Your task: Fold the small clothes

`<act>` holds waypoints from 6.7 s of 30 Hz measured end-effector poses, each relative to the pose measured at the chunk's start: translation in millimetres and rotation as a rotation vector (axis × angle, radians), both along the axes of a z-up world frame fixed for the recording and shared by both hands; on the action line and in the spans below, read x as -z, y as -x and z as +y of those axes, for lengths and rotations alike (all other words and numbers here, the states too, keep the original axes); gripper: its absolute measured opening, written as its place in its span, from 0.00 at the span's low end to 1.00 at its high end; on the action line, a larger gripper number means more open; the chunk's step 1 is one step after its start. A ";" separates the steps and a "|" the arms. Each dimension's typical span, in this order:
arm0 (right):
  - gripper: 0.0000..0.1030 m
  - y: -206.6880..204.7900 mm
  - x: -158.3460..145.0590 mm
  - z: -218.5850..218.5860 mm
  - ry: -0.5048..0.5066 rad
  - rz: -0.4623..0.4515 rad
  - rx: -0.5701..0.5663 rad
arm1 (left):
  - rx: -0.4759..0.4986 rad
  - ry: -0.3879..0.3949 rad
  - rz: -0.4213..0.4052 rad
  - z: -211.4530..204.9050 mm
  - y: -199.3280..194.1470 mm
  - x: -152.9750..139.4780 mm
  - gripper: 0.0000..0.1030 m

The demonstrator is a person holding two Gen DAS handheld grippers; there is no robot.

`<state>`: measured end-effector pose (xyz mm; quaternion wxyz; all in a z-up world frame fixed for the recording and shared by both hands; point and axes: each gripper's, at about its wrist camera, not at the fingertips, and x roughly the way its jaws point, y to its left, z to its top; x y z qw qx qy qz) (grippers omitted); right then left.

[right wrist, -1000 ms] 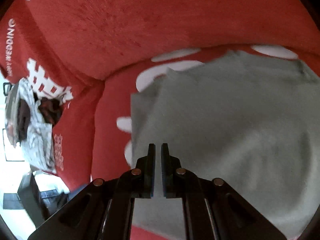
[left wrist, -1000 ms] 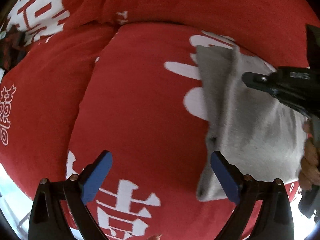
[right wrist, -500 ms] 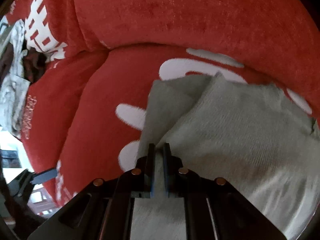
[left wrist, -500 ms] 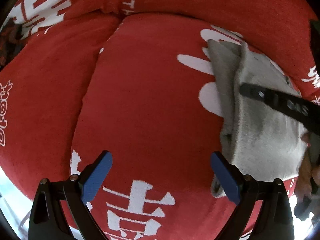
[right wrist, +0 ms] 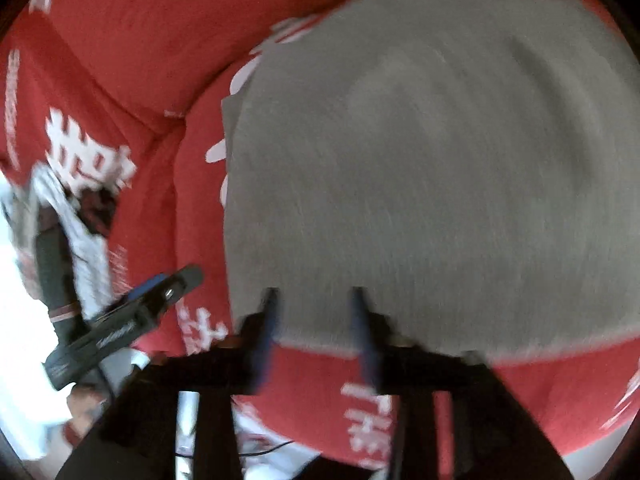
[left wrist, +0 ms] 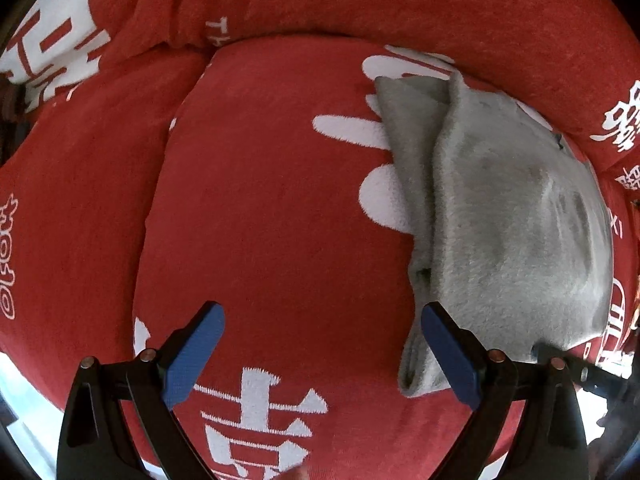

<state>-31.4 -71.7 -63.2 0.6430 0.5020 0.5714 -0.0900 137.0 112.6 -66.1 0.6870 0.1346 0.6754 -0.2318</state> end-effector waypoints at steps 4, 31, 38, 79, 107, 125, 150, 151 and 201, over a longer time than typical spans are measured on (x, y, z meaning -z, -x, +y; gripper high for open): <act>0.54 33.3 17.4 7.8 -0.107 -0.002 0.124 | -0.010 0.011 -0.003 -4.8 -3.0 0.8 0.99; 0.57 43.9 54.0 13.1 -0.257 -0.236 0.529 | -0.105 0.287 0.316 -5.9 -26.8 22.8 0.99; 0.08 32.9 71.1 9.3 -0.444 -0.217 0.618 | -0.155 0.385 0.427 -8.7 -40.2 31.5 0.99; 0.00 27.2 13.4 -86.3 0.180 0.013 0.033 | 0.133 0.256 0.198 -159.3 -1.7 -1.9 0.19; 0.07 184.0 38.7 -186.8 -0.205 -0.169 0.513 | 0.675 0.091 -0.107 -432.8 221.2 -57.5 0.54; 0.08 229.0 50.4 -216.0 -0.259 -0.219 0.583 | 0.684 0.325 -0.031 -395.0 217.9 -100.7 0.64; 0.08 162.1 6.7 -128.0 -0.211 -0.283 0.412 | 0.238 0.204 0.130 -212.2 117.3 -38.1 0.86; 0.08 160.4 -1.4 -125.7 -0.220 -0.323 0.420 | 0.245 0.206 0.133 -210.3 116.7 -39.2 0.86; 0.33 172.7 6.2 -318.7 0.114 -0.101 0.304 | 0.244 0.100 -0.081 -292.6 113.8 -18.2 0.86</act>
